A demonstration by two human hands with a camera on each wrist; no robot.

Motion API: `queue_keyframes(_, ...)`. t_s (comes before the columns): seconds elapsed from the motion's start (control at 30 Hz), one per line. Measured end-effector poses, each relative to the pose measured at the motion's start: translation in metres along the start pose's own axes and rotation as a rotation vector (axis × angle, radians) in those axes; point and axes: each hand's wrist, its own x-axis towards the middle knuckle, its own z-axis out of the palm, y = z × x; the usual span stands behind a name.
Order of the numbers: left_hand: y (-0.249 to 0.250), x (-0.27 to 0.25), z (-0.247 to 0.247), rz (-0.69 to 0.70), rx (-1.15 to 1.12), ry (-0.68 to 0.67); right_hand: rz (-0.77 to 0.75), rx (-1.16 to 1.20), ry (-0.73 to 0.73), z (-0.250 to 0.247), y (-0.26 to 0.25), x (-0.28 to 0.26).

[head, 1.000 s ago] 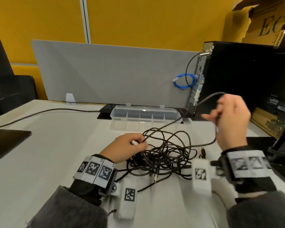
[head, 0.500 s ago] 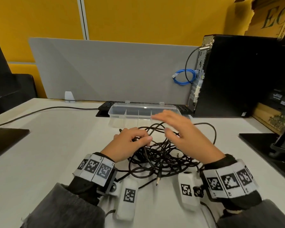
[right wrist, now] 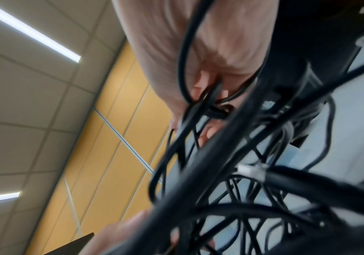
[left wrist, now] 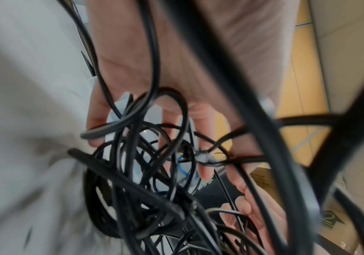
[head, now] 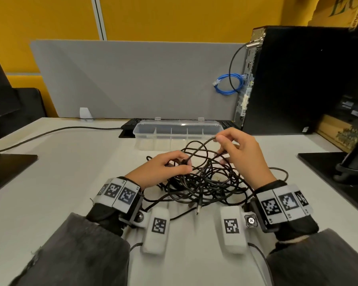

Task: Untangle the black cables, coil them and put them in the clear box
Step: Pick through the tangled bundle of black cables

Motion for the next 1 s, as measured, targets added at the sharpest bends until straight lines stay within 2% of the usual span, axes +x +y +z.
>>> queue_keyframes(0.17, -0.007, 0.003, -0.001, -0.058, -0.04, 0.01, 0.105, 0.097, 0.09, 0.012, 0.001, -0.003)
queue_keyframes(0.43, -0.024, 0.009, -0.002, -0.126, -0.173, 0.116, 0.242, 0.077, 0.084, 0.015, 0.004, -0.001)
queue_keyframes(0.63, -0.022, 0.013, 0.0, -0.139, -0.247, 0.176, 0.275, 0.124, 0.068, 0.015, 0.009, 0.002)
queue_keyframes(0.7, -0.019, 0.013, 0.001, -0.133, -0.249, 0.205, 0.273, 0.212, 0.132, 0.011, 0.005, 0.003)
queue_keyframes(0.8, -0.016, 0.01, 0.001, -0.104, -0.313, 0.242, 0.237, 0.278, 0.311, -0.008, -0.008, 0.005)
queue_keyframes(0.9, -0.015, 0.005, 0.001, -0.077, -0.29, 0.254, 0.169, 0.15, 0.432, -0.041, -0.017, 0.0)
queue_keyframes(1.0, -0.018, -0.005, 0.002, -0.078, -0.242, 0.307, 0.076, -0.061, 0.431, -0.07, -0.015, -0.014)
